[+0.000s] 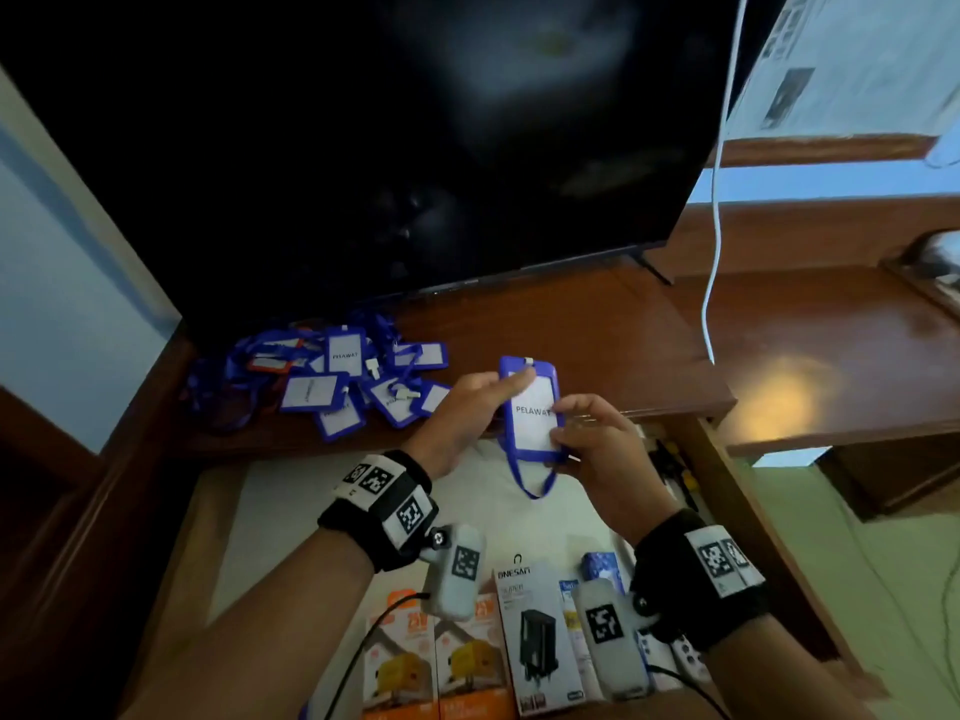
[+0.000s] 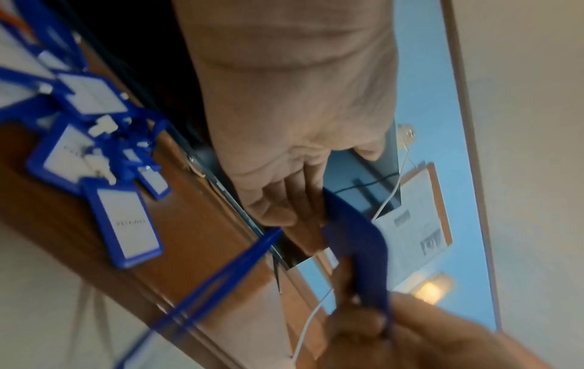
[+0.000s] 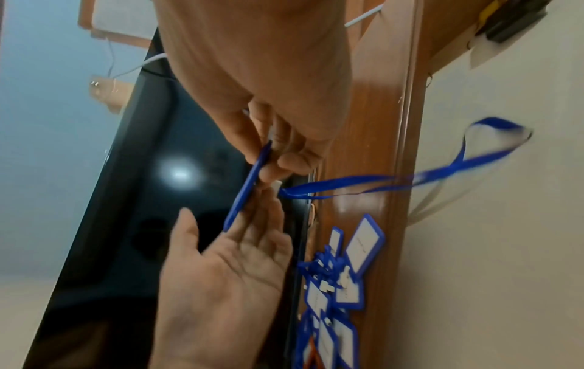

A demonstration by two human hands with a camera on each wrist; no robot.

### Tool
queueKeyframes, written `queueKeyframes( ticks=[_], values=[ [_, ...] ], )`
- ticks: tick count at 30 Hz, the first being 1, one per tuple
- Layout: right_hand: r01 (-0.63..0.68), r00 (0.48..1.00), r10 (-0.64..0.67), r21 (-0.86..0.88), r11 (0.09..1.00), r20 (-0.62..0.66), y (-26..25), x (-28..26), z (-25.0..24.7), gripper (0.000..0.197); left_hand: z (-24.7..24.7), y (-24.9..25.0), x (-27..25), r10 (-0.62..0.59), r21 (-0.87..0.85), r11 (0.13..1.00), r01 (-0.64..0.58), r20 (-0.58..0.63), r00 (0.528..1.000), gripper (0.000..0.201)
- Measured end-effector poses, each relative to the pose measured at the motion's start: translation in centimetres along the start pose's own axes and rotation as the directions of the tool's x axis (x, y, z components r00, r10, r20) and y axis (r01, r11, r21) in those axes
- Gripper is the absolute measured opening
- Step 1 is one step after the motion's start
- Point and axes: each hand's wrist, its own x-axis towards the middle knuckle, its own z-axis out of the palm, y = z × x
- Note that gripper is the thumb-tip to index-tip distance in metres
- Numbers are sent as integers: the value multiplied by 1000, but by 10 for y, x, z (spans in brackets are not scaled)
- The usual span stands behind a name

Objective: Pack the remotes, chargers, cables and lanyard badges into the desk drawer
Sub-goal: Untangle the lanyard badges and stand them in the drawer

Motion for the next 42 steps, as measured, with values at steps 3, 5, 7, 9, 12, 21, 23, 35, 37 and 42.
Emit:
queueKeyframes(
  ticks=[3, 5, 7, 9, 12, 21, 23, 35, 37, 42],
  values=[
    [-32, 999, 35, -82, 996, 35, 7, -8, -10, 29, 11, -17, -12, -9, -27, 1000, 7, -74, 997, 15],
    [-67, 995, 78, -161, 985, 67, 9, -10, -14, 24, 12, -26, -20, -36, -60, 998, 30, -116, 993, 18],
    [-71, 994, 88, -221, 973, 71, 11, -7, -14, 11, 11, -30, -30, -64, -85, 995, 53, -139, 988, 23],
    [-37, 998, 47, -219, 975, 44, 12, -3, -10, 7, 9, -32, -38, -73, -108, 992, 61, -111, 991, 32],
    [1, 991, 24, -185, 983, 134, 13, 1, 2, 30, 3, -33, -50, -66, -129, 990, 59, -50, 997, 45],
    [-200, 890, 167, 34, 979, 424, 24, -17, 57, 54, -31, -32, -80, 56, -313, 938, -148, -287, 956, 56],
    [-171, 879, 142, 21, 985, 456, 29, -20, 69, 42, -46, -35, -84, 50, -340, 919, -202, -408, 912, 60],
    [60, 891, 97, -326, 943, 444, 36, -32, 108, 22, -127, -50, -113, -112, -463, 870, -170, -520, 847, 42],
    [55, 870, 119, -335, 941, 478, 36, -33, 107, 19, -140, -49, -118, -110, -445, 891, -90, -405, 908, 41],
    [23, 853, 187, -393, 919, 488, 36, -35, 104, 16, -161, -52, -126, -171, -201, 971, 130, -199, 965, 30]
  ],
)
